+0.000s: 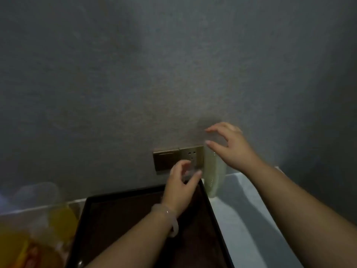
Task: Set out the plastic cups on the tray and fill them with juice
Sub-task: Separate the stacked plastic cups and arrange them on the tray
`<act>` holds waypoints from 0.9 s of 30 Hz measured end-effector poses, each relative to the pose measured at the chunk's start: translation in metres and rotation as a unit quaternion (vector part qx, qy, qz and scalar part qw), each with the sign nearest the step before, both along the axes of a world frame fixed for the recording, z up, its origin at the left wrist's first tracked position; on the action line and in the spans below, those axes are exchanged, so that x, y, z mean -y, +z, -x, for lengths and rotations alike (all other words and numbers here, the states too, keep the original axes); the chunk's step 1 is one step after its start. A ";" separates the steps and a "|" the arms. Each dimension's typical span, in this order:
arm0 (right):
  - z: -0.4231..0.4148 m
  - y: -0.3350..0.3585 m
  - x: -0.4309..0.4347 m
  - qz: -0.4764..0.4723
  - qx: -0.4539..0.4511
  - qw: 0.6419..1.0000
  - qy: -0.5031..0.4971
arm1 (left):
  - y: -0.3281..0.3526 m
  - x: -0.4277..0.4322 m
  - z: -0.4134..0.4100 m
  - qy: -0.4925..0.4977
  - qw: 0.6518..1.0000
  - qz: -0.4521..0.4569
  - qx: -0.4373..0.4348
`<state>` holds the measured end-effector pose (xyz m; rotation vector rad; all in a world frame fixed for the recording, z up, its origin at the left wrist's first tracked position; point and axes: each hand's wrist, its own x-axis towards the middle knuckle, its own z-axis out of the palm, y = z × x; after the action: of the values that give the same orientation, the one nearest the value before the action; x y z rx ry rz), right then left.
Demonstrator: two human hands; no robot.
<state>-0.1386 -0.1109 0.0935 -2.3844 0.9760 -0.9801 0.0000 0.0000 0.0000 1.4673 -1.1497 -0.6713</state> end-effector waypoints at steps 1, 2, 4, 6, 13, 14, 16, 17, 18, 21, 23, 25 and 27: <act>0.002 -0.007 0.001 -0.004 -0.013 1.000 -0.008 | -0.006 0.000 0.006 0.001 1.000 -0.017 0.011; 0.002 -0.009 0.000 -0.005 -0.033 0.999 -0.023 | -0.013 0.005 0.010 0.011 0.998 -0.042 0.036; 0.002 -0.023 -0.002 -0.014 -0.070 0.997 -0.036 | -0.026 0.010 0.020 0.014 0.995 -0.075 0.062; 0.000 -0.033 -0.002 -0.032 -0.075 0.995 -0.049 | -0.032 0.022 0.027 0.020 0.993 -0.096 0.066; 0.010 -0.051 0.007 -0.072 0.028 0.992 -0.102 | -0.054 0.061 0.041 0.047 0.985 -0.139 0.090; 0.013 -0.052 0.009 -0.072 0.036 0.991 -0.105 | -0.055 0.064 0.044 0.040 0.986 -0.138 0.089; 0.016 -0.053 0.011 -0.076 0.048 0.990 -0.105 | -0.052 0.067 0.047 0.017 0.986 -0.144 0.086; 0.017 -0.053 0.012 -0.079 0.051 0.990 -0.105 | -0.051 0.069 0.048 0.007 0.985 -0.149 0.085; 0.017 -0.054 0.012 -0.080 0.055 0.990 -0.105 | -0.050 0.069 0.049 -0.001 0.984 -0.152 0.088; 0.016 -0.052 0.009 -0.076 0.066 0.990 -0.102 | -0.047 0.066 0.048 0.001 0.989 -0.120 0.082; 0.014 -0.048 0.006 -0.069 0.076 0.989 -0.103 | -0.045 0.063 0.048 0.017 0.992 -0.087 0.085; 0.012 -0.038 0.002 -0.051 0.087 0.990 -0.099 | -0.040 0.058 0.046 0.021 0.994 -0.067 0.084; 0.009 -0.027 -0.004 -0.036 0.091 0.991 -0.091 | -0.035 0.053 0.044 0.023 0.997 -0.049 0.060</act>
<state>-0.1472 -0.1070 0.0669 -2.1332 1.1525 -1.1844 -0.0438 -0.0532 -0.0347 1.6300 -1.1858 -0.6216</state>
